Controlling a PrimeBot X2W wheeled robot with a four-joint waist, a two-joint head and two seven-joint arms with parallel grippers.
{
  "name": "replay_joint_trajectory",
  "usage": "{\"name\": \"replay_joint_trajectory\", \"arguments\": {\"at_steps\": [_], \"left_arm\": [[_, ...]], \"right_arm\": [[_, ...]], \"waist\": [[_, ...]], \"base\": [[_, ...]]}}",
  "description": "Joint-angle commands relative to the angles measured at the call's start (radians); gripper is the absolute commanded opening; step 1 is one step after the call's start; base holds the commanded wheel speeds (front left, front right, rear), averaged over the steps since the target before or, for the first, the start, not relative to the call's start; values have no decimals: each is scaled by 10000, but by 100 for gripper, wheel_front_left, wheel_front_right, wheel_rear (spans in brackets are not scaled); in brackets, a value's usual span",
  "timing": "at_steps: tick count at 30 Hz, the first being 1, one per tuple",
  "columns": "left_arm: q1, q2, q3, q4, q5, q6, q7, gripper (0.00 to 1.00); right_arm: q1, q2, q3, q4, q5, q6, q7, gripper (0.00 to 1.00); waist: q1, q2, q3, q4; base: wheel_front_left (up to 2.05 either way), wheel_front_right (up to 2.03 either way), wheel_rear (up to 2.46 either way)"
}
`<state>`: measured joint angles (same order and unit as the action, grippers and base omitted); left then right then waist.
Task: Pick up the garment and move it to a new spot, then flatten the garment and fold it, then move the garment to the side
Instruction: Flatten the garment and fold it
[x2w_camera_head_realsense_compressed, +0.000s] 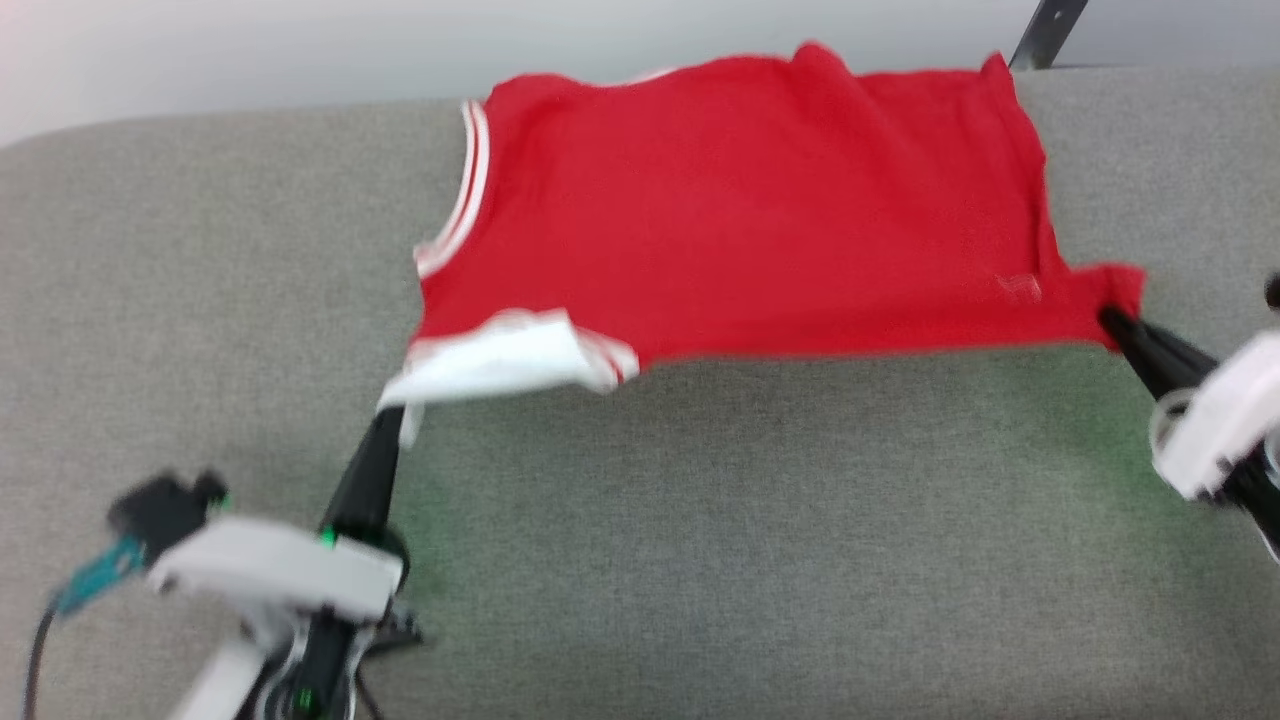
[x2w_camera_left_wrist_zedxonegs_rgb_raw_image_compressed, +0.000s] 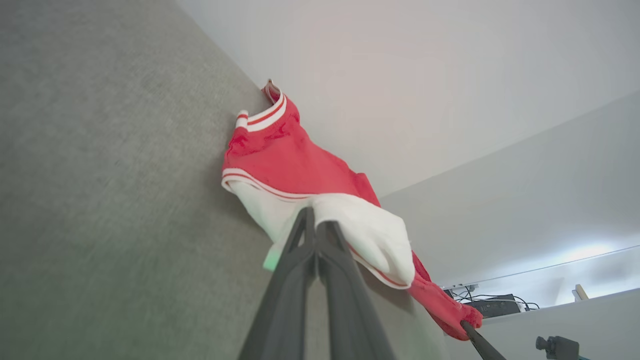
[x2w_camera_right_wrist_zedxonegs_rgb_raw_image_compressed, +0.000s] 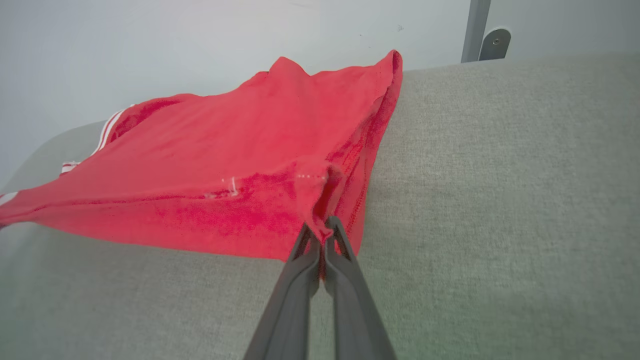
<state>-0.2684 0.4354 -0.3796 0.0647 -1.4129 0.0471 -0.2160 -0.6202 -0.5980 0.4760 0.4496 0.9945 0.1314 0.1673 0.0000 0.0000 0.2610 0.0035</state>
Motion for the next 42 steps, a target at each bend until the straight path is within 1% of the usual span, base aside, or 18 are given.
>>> {"name": "replay_joint_trajectory", "arguments": {"at_steps": [1, 5, 8, 13, 16, 18, 21, 22, 23, 25, 27, 30, 34, 37, 42], "left_arm": [[568, 126, 174, -607, -101, 256, -87, 0], [2254, 415, 400, -2458, -290, 941, -205, 0], [3395, 645, 565, -3544, -235, 1400, -283, 0], [4780, 848, 691, -5173, -59, 1887, -360, 0], [4988, 904, 803, -5745, 66, 2069, -380, 0], [4815, 976, 895, -5826, 192, 2125, -373, 0], [4218, 1135, 763, -5561, 560, 2228, -227, 0], [3953, 1073, 713, -5436, 591, 2213, -178, 0], [3953, 1073, 713, -5436, 591, 2213, -178, 0], [3347, 1016, 670, -5105, 694, 2157, -73, 0], [2657, 830, 663, -4611, 717, 2201, -4, 0], [1656, 509, 632, -3762, 739, 2144, 8, 0], [713, 159, 236, -2693, 978, 1927, 112, 0], [249, 162, -92, -1910, 1444, 1875, 106, 0], [-313, -11, -279, -727, 2011, 1772, -78, 0]], "right_arm": [[464, -234, -256, -291, 76, -16, 32, 0], [1885, -605, -922, -1178, 31, -17, 292, 0], [2886, -683, -1457, -1886, -103, -17, 566, 0], [4609, -755, -2778, -3201, -397, -17, 1174, 0], [5391, -542, -3684, -3922, -645, -17, 1621, 0], [5636, -291, -4206, -4420, -874, -19, 1945, 0], [5567, 219, -4726, -4938, -1284, -17, 2353, 0], [5466, 420, -4804, -5074, -1382, -17, 2487, 0], [5466, 420, -4804, -5074, -1382, -17, 2487, 0], [5140, 785, -4898, -5294, -1673, -16, 2693, 0], [4865, 1106, -4920, -5271, -1928, -16, 2915, 0], [4223, 1487, -4925, -4993, -2403, -16, 3121, 0], [3432, 1846, -5024, -4285, -2864, -16, 3202, 0], [2964, 1957, -4956, -3832, -3026, -16, 3094, 0], [2354, 2054, -4766, -3133, -3201, -16, 2717, 0]], "waist": [[0, 0, -189, 45], [0, 0, -357, 77], [0, 0, -419, 86], [0, 0, -259, 194], [0, 0, -115, 216], [0, 0, -6, 173], [0, 0, 167, 94], [0, 0, 206, 80], [0, 0, 206, 80], [0, 0, 367, 21], [0, 0, 487, -3], [0, 0, 663, -104], [0, 0, 842, -203], [0, 0, 984, -231], [0, 0, 1227, -196]], "base": [[0, 0, 0], [0, 0, 0], [0, 0, 0], [0, 0, 0], [0, 0, 0], [0, 0, 0], [0, 0, 0], [0, 0, 0], [0, 0, 0], [0, 0, 0], [0, 0, 0], [0, 0, 0], [0, 0, 0], [0, 0, 0], [0, 0, 0]]}}
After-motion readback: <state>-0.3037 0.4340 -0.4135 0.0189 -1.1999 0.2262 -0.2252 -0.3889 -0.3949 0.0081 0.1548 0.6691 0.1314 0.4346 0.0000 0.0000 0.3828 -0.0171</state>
